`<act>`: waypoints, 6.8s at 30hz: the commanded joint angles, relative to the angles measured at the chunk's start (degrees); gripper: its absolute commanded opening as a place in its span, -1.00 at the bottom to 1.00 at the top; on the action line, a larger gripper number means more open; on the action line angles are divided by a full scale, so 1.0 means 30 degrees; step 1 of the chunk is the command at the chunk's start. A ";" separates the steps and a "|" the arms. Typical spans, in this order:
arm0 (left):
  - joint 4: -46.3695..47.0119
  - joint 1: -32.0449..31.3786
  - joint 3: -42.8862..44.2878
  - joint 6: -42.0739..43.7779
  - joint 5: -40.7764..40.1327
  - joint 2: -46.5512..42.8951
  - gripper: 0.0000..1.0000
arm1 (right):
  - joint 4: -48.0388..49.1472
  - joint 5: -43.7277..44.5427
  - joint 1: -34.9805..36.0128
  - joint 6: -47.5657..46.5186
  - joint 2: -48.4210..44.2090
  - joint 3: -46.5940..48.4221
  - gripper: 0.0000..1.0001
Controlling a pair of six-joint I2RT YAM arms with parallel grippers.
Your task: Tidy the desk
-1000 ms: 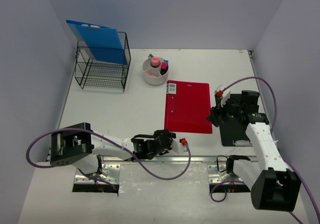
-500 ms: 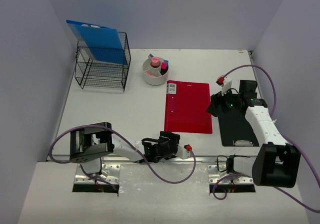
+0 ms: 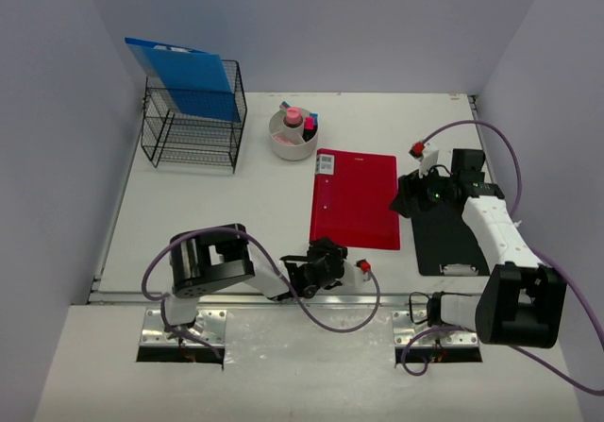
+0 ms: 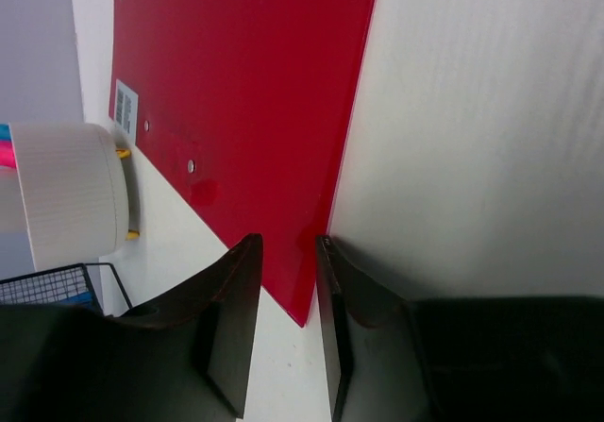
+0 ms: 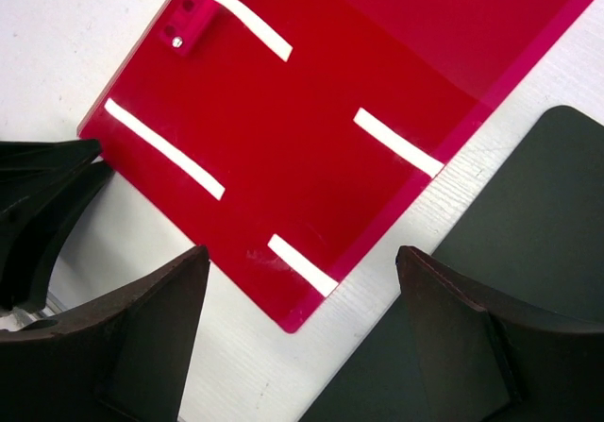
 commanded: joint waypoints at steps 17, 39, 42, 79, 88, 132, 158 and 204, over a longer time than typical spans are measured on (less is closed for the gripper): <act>0.1273 0.1020 -0.1370 0.2630 0.0449 0.0139 -1.00 | 0.0404 -0.1657 -0.0059 -0.3206 -0.2343 -0.1150 0.59; -0.5471 0.1018 -0.0319 0.0073 0.1875 -0.6586 -0.99 | -0.0674 -0.7374 -0.0088 -1.4739 -1.5200 -1.0908 0.78; -0.4511 0.1041 -0.1098 0.0332 0.2331 -0.6206 -0.55 | -0.0101 -0.6658 -0.0088 -1.4489 -1.5371 -1.1578 0.77; -0.0604 0.3279 -0.3664 0.2749 0.4839 -0.4017 -0.10 | 0.3644 -0.4270 -0.0088 -0.9933 -0.9178 -0.9233 0.76; 0.5718 0.1688 -0.5085 0.4316 0.1755 -0.0547 -0.19 | 0.4344 -0.3846 -0.0088 -0.9631 -0.8836 -0.9346 0.76; 0.9955 0.2660 -0.4270 0.9554 0.1166 -0.1281 -1.00 | 0.0301 -0.4754 -0.0088 -1.5079 -1.3315 -1.1997 0.83; 0.5823 0.3204 -0.1388 0.8857 0.1794 -0.2636 -1.00 | 1.0974 -0.1394 0.3481 -1.5006 -1.0868 -1.5679 0.76; -1.4786 0.7155 0.7430 -0.7725 0.8728 -1.9911 0.99 | 0.1383 -0.5398 0.6973 -0.6286 -0.6242 0.3174 -1.00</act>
